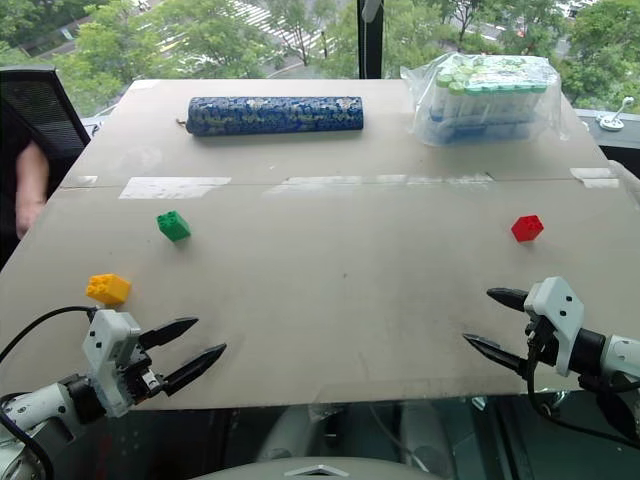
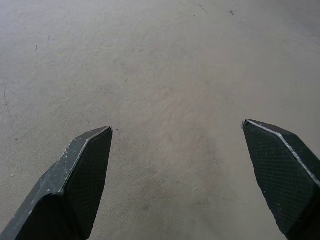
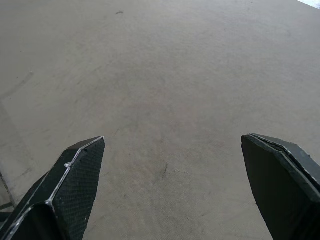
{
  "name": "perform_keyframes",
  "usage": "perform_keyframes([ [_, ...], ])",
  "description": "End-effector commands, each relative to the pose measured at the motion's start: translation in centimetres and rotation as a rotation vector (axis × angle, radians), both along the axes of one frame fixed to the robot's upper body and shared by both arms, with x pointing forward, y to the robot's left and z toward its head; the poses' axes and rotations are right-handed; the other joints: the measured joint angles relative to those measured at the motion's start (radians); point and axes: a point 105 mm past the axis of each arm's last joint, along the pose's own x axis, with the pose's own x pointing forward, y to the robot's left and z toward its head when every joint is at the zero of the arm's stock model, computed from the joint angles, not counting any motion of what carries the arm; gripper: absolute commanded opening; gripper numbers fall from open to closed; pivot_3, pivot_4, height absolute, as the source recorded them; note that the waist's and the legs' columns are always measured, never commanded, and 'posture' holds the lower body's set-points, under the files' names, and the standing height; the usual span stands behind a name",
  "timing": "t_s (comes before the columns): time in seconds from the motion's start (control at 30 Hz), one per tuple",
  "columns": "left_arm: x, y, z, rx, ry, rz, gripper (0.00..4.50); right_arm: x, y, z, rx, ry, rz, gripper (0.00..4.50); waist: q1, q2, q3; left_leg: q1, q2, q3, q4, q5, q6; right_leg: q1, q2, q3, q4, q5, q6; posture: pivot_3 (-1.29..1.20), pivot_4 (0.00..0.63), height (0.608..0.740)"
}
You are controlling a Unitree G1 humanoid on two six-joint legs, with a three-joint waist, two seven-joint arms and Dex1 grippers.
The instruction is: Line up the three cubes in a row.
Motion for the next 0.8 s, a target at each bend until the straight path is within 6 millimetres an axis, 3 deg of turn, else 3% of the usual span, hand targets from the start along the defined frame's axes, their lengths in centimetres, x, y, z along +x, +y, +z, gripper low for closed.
perform_keyframes([
  [0.03, 0.9, -1.0, 1.9, -0.034, -0.080, -0.018, 4.27, 0.9, 0.1, 0.4, 0.006, -0.083, -0.033, 4.50, 0.001, 0.000, 0.000, 0.000, 0.000, 0.000, 0.000, 0.000, 0.000, 0.000, 0.000, 0.000, 0.000, 0.000, 0.000, 0.00, 0.150, 0.740],
  [0.2, 3.8, -3.6, 5.0, -0.156, -0.158, -0.054, 4.27, 5.2, -1.5, 2.9, -0.033, -0.241, -0.320, 4.50, 0.010, 0.001, 0.000, 0.000, 0.001, 0.000, 0.001, 0.000, 0.000, 0.000, 0.000, -0.002, 0.000, 0.000, 0.000, 0.00, 0.150, 0.740],
  [0.57, 3.9, -11.4, 9.3, -0.100, -0.250, -0.528, 4.27, 12.9, -7.9, 5.6, -0.175, -0.043, -0.758, 4.50, 0.018, 0.001, 0.001, 0.001, 0.000, 0.003, 0.002, 0.002, 0.002, 0.001, 0.001, -0.003, 0.000, 0.006, -0.008, 0.00, 0.150, 0.740],
  [0.8, 3.7, -12.4, 9.6, -0.090, -0.264, -0.585, 4.27, 16.0, -9.7, 4.8, -0.192, 0.098, -0.882, 4.50, 0.016, 0.001, 0.001, 0.001, 0.000, 0.005, 0.002, 0.002, 0.003, 0.000, 0.001, -0.002, 0.000, 0.006, -0.008, 0.00, 0.150, 0.740],
])
